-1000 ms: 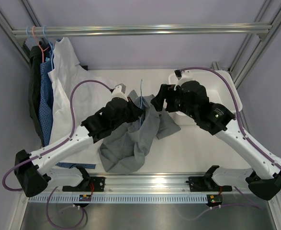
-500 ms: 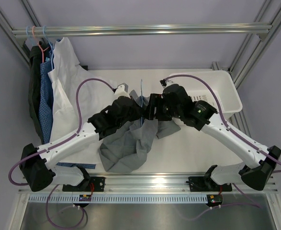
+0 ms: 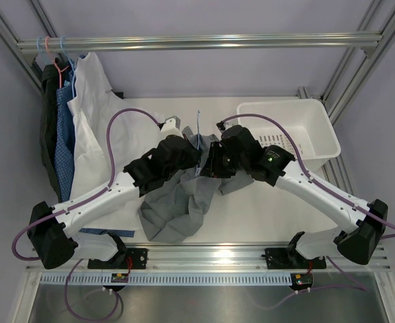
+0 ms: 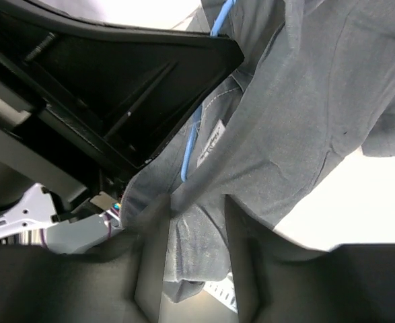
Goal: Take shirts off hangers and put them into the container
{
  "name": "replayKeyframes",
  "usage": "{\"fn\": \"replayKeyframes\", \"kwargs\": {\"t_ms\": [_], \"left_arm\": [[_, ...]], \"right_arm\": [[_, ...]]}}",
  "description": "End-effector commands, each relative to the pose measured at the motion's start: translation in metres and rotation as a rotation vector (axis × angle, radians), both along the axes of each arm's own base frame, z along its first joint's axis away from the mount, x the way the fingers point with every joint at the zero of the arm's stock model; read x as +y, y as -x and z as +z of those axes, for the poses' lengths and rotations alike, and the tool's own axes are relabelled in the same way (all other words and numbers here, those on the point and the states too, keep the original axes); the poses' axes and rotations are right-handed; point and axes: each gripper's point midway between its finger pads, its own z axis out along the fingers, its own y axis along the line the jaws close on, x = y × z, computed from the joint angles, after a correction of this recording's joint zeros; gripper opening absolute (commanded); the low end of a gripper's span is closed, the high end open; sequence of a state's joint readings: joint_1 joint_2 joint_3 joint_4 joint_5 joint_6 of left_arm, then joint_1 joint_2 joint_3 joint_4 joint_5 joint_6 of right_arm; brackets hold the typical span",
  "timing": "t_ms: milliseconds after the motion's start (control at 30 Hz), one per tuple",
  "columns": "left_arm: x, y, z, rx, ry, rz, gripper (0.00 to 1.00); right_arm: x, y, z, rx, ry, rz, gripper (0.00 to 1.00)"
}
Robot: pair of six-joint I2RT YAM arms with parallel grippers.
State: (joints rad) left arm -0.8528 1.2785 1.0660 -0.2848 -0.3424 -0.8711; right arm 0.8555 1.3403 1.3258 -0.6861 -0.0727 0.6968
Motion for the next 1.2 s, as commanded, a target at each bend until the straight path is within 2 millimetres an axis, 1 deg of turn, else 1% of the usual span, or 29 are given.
{"fn": "replayKeyframes", "kwargs": {"t_ms": [0,67,100,133,167,200,233,300,333,467,633,700,733,767,867,900,933,967,1000,1033,1067,1100,1167], "left_arm": [[-0.002,-0.016,0.048,-0.133,0.085,0.045,0.00],[0.000,-0.015,0.050,-0.141,0.083,0.048,0.00],[0.002,-0.015,0.051,-0.149,0.078,0.052,0.00],[0.003,-0.015,0.052,-0.153,0.074,0.054,0.00],[0.006,-0.016,0.053,-0.161,0.069,0.065,0.00],[0.007,-0.017,0.053,-0.167,0.059,0.071,0.00],[0.009,-0.018,0.054,-0.171,0.055,0.075,0.00],[0.014,-0.020,0.054,-0.184,0.049,0.103,0.00],[0.016,-0.021,0.055,-0.190,0.052,0.113,0.00],[0.023,-0.030,0.060,-0.223,0.077,0.191,0.00],[0.032,-0.039,0.063,-0.252,0.093,0.271,0.00],[0.037,-0.042,0.068,-0.272,0.130,0.318,0.00],[0.037,-0.044,0.069,-0.276,0.143,0.327,0.00],[0.034,-0.045,0.074,-0.289,0.177,0.327,0.00],[0.016,-0.047,0.071,-0.271,0.178,0.270,0.00],[0.008,-0.048,0.072,-0.267,0.179,0.248,0.00],[0.003,-0.047,0.072,-0.267,0.176,0.228,0.00],[-0.004,-0.044,0.073,-0.270,0.171,0.190,0.00],[-0.008,-0.044,0.076,-0.274,0.168,0.174,0.00],[-0.010,-0.043,0.076,-0.276,0.158,0.153,0.00],[-0.011,-0.041,0.074,-0.273,0.132,0.129,0.00],[-0.010,-0.039,0.073,-0.275,0.120,0.119,0.00],[-0.006,-0.035,0.076,-0.290,0.097,0.103,0.00]], "right_arm": [[0.012,0.003,0.006,-0.009,-0.055,0.028,0.28],[0.012,0.002,0.002,-0.004,-0.036,0.034,0.17],[0.011,0.002,0.001,-0.010,-0.030,0.036,0.07],[0.009,0.002,0.002,-0.016,-0.029,0.037,0.02],[0.007,0.003,0.002,-0.019,-0.027,0.034,0.00],[0.004,0.005,-0.001,-0.018,-0.020,0.035,0.00],[0.000,0.008,0.005,-0.032,-0.030,0.036,0.00],[-0.006,0.013,0.005,-0.046,-0.025,0.051,0.00],[-0.011,0.018,0.009,-0.055,-0.026,0.057,0.00],[-0.025,0.032,0.010,-0.087,0.001,0.127,0.00],[-0.034,0.057,0.001,-0.084,0.011,0.250,0.00],[-0.035,0.062,-0.002,-0.078,0.015,0.288,0.00],[-0.033,0.063,-0.001,-0.080,0.009,0.299,0.00],[-0.032,0.062,0.001,-0.085,0.000,0.298,0.00],[-0.023,0.059,0.013,-0.114,-0.046,0.305,0.00],[-0.019,0.057,0.022,-0.135,-0.064,0.316,0.00],[-0.017,0.055,0.023,-0.137,-0.058,0.321,0.01],[-0.017,0.052,0.028,-0.164,-0.053,0.328,0.04],[-0.019,0.046,0.029,-0.186,-0.029,0.310,0.15],[-0.023,0.045,0.031,-0.202,-0.013,0.305,0.18],[-0.026,0.042,0.038,-0.243,-0.006,0.307,0.21],[-0.030,0.040,0.042,-0.270,0.011,0.296,0.29],[-0.037,0.037,0.059,-0.341,0.016,0.300,0.35]]}}
